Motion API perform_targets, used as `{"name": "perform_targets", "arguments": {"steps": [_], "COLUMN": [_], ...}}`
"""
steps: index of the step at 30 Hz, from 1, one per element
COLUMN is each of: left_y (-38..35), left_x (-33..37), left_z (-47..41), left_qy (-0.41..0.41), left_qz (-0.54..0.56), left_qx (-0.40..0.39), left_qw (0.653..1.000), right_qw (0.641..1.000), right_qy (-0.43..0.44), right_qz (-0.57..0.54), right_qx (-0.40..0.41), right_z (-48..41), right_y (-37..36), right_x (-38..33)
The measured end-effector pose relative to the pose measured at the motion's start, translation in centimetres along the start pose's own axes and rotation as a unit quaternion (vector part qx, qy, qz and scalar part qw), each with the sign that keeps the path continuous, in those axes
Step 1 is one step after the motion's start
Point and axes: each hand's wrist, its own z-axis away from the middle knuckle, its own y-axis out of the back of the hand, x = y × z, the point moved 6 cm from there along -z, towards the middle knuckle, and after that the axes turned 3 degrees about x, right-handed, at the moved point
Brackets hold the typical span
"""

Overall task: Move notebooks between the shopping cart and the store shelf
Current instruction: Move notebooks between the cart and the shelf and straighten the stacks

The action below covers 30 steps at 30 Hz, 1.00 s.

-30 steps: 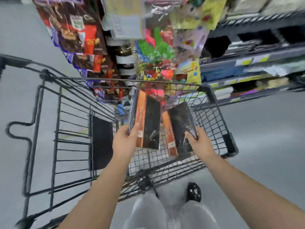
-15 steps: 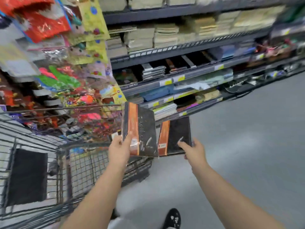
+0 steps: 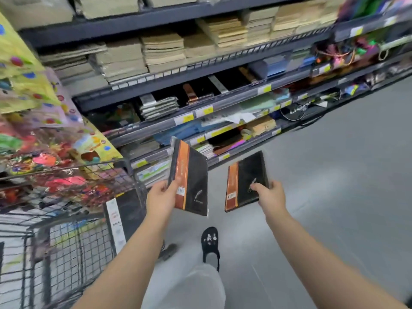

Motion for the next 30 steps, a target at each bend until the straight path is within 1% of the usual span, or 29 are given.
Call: {"name": "perform_targets", "arguments": {"steps": [4,8,11,15,19,23,25,28,30], "left_y": [-5.2,-9.2,-11.3,-12.8,-15.0,-17.3,-18.5,-20.5,-21.7], "left_x": [2.4,5.5,7.4,9.0,10.1,9.9,9.9,9.6,9.1], "left_z": [-4.1,-7.7,-10.7,-14.2,-16.9,-20.2,-22.0,-24.4,-26.1], "left_qy": [0.015,0.024,0.008,-0.006,-0.008,-0.051,-0.080,-0.137,-0.152], "left_qz": [-0.013,-0.058,-0.092,-0.165,-0.265,-0.366,-0.405,-0.499,-0.548], "left_qx": [-0.010,-0.008,-0.018,-0.009,-0.022,-0.044,-0.059,-0.092,-0.105], "left_qw": [1.000,0.998,0.996,0.986,0.964,0.928,0.909,0.851,0.816], "right_qw": [1.000,1.000,1.000,0.999,0.996,0.985,0.976,0.962,0.952], "right_qy": [0.008,0.005,0.004,-0.002,-0.016,-0.019,-0.016,-0.021,-0.027], "right_qz": [0.005,0.016,-0.007,-0.037,-0.035,-0.043,-0.029,-0.026,-0.036], "right_qx": [0.003,0.008,0.011,-0.018,-0.080,-0.168,-0.213,-0.272,-0.302], "right_z": [-5.4,-11.0,-14.6,-18.9,-23.4,-27.6,-29.7,-32.5,-34.2], "right_y": [0.5,0.7,0.1,-1.6,-4.1,-7.7,-9.6,-12.3,-14.2], "right_x": [-3.0,-5.9,-8.1,-10.6,-12.3,-14.0,-14.6,-14.5,-14.1]}}
